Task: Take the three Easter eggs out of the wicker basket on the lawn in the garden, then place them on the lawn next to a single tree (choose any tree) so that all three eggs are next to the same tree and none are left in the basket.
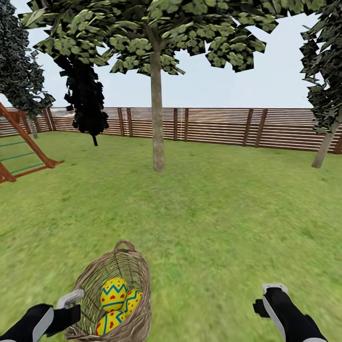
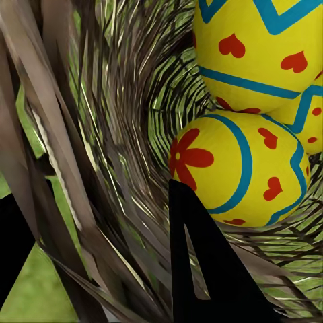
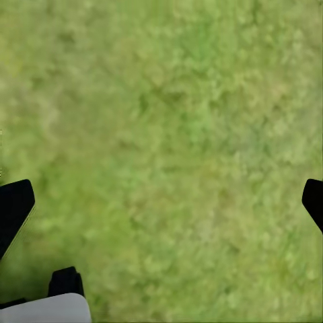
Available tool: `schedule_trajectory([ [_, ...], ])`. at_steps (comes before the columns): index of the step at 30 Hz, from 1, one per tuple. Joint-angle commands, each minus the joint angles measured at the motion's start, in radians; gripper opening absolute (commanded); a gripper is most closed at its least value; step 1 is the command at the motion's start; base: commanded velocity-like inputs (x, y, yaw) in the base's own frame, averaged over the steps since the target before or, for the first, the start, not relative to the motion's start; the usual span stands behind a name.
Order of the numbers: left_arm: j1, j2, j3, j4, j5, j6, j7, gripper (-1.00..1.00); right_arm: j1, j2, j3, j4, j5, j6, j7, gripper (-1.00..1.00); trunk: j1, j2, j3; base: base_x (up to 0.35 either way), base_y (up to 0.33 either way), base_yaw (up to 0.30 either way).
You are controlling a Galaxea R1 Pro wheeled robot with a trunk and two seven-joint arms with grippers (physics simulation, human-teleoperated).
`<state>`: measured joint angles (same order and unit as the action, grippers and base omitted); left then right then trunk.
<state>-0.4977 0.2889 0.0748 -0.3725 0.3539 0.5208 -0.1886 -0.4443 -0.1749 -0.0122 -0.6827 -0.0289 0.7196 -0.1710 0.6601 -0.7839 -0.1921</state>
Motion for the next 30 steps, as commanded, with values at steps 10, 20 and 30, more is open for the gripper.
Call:
schedule_trajectory([
  [10,-0.001,-0.002,0.01,-0.002,0.01,0.008,-0.003,-1.0,-0.001,-0.001,-0.002,-0.001,-0.001,0.004,-0.005,1.0,0.001,-0.001,-0.001,0.329,0.0,0.077],
  [20,-0.001,-0.001,0.01,-0.002,0.01,0.007,-0.003,-1.0,-0.001,-0.001,-0.002,-0.001,-0.002,0.004,-0.004,1.0,0.001,-0.001,-0.001,0.329,0.0,0.002],
  [30,-0.001,-0.001,0.01,-0.002,0.01,0.005,-0.003,-1.0,-0.001,-0.004,-0.002,-0.001,-0.006,0.004,-0.004,1.0,0.001,-0.001,-0.001,0.329,0.0,0.0],
])
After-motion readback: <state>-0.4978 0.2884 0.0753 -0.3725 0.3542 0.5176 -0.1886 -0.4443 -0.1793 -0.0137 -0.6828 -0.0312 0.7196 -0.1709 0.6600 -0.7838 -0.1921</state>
